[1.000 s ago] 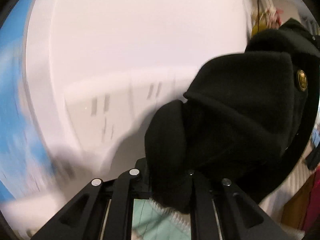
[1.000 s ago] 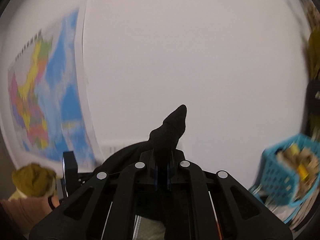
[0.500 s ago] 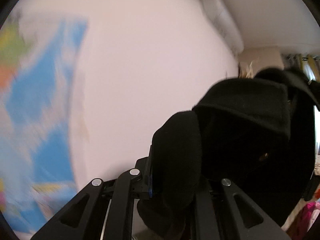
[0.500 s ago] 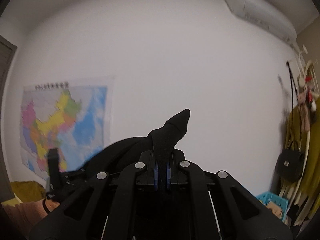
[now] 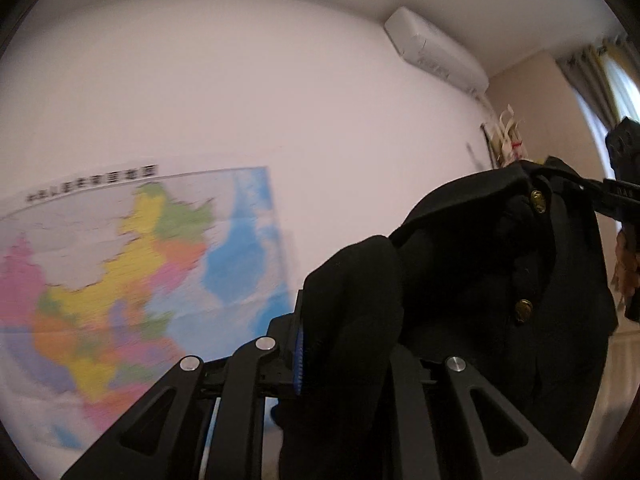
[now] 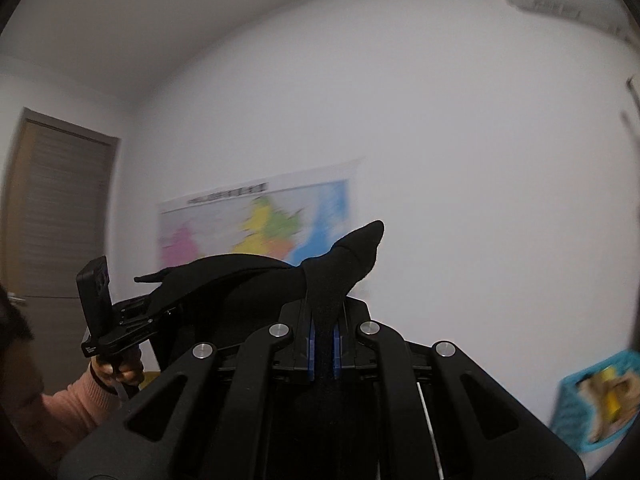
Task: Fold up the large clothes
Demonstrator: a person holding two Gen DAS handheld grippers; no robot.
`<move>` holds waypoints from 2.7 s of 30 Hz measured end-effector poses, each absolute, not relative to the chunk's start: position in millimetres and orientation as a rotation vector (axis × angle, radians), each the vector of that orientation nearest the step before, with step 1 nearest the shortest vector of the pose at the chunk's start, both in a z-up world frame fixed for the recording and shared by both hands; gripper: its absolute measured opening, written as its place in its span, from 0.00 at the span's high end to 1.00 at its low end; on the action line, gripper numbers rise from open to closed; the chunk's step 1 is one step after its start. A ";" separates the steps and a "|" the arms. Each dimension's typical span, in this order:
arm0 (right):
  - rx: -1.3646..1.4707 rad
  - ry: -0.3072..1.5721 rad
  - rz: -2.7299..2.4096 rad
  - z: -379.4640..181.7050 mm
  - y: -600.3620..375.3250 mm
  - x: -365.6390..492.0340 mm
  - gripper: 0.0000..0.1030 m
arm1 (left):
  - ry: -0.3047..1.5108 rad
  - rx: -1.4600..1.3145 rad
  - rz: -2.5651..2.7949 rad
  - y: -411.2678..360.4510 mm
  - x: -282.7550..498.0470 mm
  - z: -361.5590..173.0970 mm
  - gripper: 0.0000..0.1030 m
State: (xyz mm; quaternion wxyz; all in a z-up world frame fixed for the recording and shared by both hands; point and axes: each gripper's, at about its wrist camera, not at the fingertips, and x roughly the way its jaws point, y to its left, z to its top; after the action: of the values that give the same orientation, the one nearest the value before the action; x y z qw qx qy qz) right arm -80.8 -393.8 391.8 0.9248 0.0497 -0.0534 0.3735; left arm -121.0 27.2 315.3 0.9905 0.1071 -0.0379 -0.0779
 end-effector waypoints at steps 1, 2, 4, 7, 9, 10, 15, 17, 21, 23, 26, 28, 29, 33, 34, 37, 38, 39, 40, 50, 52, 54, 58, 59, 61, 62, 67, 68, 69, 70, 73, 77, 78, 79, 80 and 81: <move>0.099 -0.110 0.804 385.7 -388.1 -86.4 0.95 | -0.055 0.219 -0.137 29.4 -142.2 311.0 0.87; 0.090 -0.111 0.824 382.2 -383.4 -91.5 0.95 | -0.039 0.214 -0.129 34.7 -155.7 309.1 0.87; 0.083 -0.112 0.877 373.9 -372.9 -103.4 0.95 | -0.010 0.187 -0.127 45.4 -188.4 303.7 0.87; 0.089 -0.134 0.944 366.3 -361.8 -114.4 0.95 | -0.029 0.203 -0.099 49.0 -220.8 298.1 0.87; 0.076 -0.145 0.957 360.2 -349.7 -106.6 0.95 | -0.029 0.232 -0.074 46.0 -219.3 293.4 0.87; 0.074 -0.127 0.962 357.3 -343.8 -98.9 0.94 | 0.002 0.217 -0.072 48.1 -210.8 289.3 0.87; 0.112 0.151 0.927 298.0 -296.0 12.1 0.94 | 0.319 0.130 0.015 68.2 -96.4 223.9 0.87; 0.122 0.269 0.895 262.1 -276.0 61.4 0.94 | 0.422 0.103 0.056 80.2 -51.8 185.7 0.87; 0.086 0.523 0.799 167.2 -231.3 158.0 0.94 | 0.651 0.053 0.099 105.8 42.5 89.5 0.87; 0.068 0.622 0.791 129.7 -215.9 181.8 0.94 | 0.767 0.006 0.095 118.3 83.4 40.0 0.88; 0.008 0.752 0.737 68.9 -194.2 209.8 0.94 | 0.849 -0.018 0.107 128.4 115.9 -0.5 0.89; 0.040 0.790 0.717 47.9 -194.0 228.0 0.94 | 0.878 -0.031 0.110 135.6 129.6 -13.4 0.89; 0.071 0.795 0.711 42.9 -199.4 233.5 0.94 | 0.875 -0.040 0.106 139.2 133.0 -14.5 0.89; 0.122 0.757 0.729 57.9 -202.4 248.4 0.94 | 0.821 -0.089 0.091 155.3 136.2 0.8 0.89; 0.125 0.728 0.744 65.7 -203.0 250.8 0.94 | 0.793 -0.094 0.083 157.7 136.5 6.4 0.89; 0.129 0.686 0.750 68.5 -199.6 260.6 0.93 | 0.725 -0.059 0.095 158.1 136.4 17.0 0.79; 0.122 0.707 0.734 61.7 -197.2 268.5 0.92 | 0.755 -0.039 0.113 157.7 144.5 9.7 0.69; 0.109 0.793 0.703 45.5 -192.0 281.6 0.82 | 0.812 -0.016 0.156 158.4 153.7 -0.7 0.48; 0.110 0.881 0.683 28.2 -188.4 292.5 0.68 | 0.890 -0.001 0.194 162.0 165.6 -15.4 0.48; 0.166 1.010 0.670 7.1 -240.0 273.3 0.30 | 0.983 -0.025 0.098 190.9 145.6 -24.4 0.29; 0.201 1.003 0.688 13.9 -269.6 249.3 0.29 | 0.954 -0.024 0.043 190.2 125.9 -12.8 0.27; 0.158 0.998 0.691 17.2 -292.3 218.6 0.29 | 0.904 -0.005 -0.020 187.1 99.9 -2.7 0.24; 0.112 1.028 0.701 9.5 -329.8 143.9 0.29 | 0.857 0.009 -0.103 183.3 53.9 7.0 0.20; 0.106 1.034 0.703 6.3 -334.6 130.9 0.29 | 0.852 -0.001 -0.119 182.7 42.9 9.1 0.19; 0.085 1.050 0.699 -4.4 -340.4 97.8 0.25 | 0.847 -0.014 -0.137 182.3 24.7 7.3 0.19; 0.074 1.054 0.709 -9.0 -338.9 84.7 0.25 | 0.848 -0.012 -0.141 181.0 19.0 5.9 0.19; -0.022 1.023 0.736 -26.7 -313.6 59.5 0.64 | 0.859 -0.051 -0.140 175.2 2.7 -2.1 0.18; -0.005 1.032 0.754 -29.4 -310.2 61.3 0.82 | 0.863 -0.053 -0.133 174.1 0.9 -3.6 0.18; 0.033 1.037 0.766 -28.2 -308.7 63.9 0.95 | 0.866 -0.052 -0.128 173.4 -1.5 -3.6 0.18; 0.033 1.021 0.739 -20.2 -309.8 65.6 0.95 | 0.864 -0.052 -0.120 173.7 -4.9 -2.3 0.18; 0.051 0.859 0.668 35.7 -336.1 66.2 0.95 | 0.842 -0.054 -0.104 180.6 -19.4 5.0 0.18; -0.047 0.707 0.377 85.9 -379.2 79.7 0.95 | 0.830 -0.050 -0.095 188.9 -38.6 8.4 0.18; 0.017 0.725 0.343 85.1 -396.0 92.2 0.95 | 0.850 -0.037 -0.110 187.3 -44.7 4.3 0.17; 0.052 0.753 0.348 78.4 -402.4 100.6 0.95 | 0.869 -0.016 -0.125 183.9 -50.1 -0.8 0.17; 0.057 0.771 0.334 70.5 -404.8 106.6 0.95 | 0.890 0.012 -0.146 178.6 -56.8 -7.2 0.17; 0.068 0.809 0.299 51.7 -406.3 116.1 0.94 | 0.903 0.025 -0.165 175.0 -61.0 -10.6 0.17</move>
State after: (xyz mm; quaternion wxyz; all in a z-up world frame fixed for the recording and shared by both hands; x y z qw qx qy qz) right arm 116.1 -406.3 51.7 0.9079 0.0327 0.3921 0.1447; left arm -61.0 175.0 -10.6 0.8964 0.0118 0.4358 -0.0797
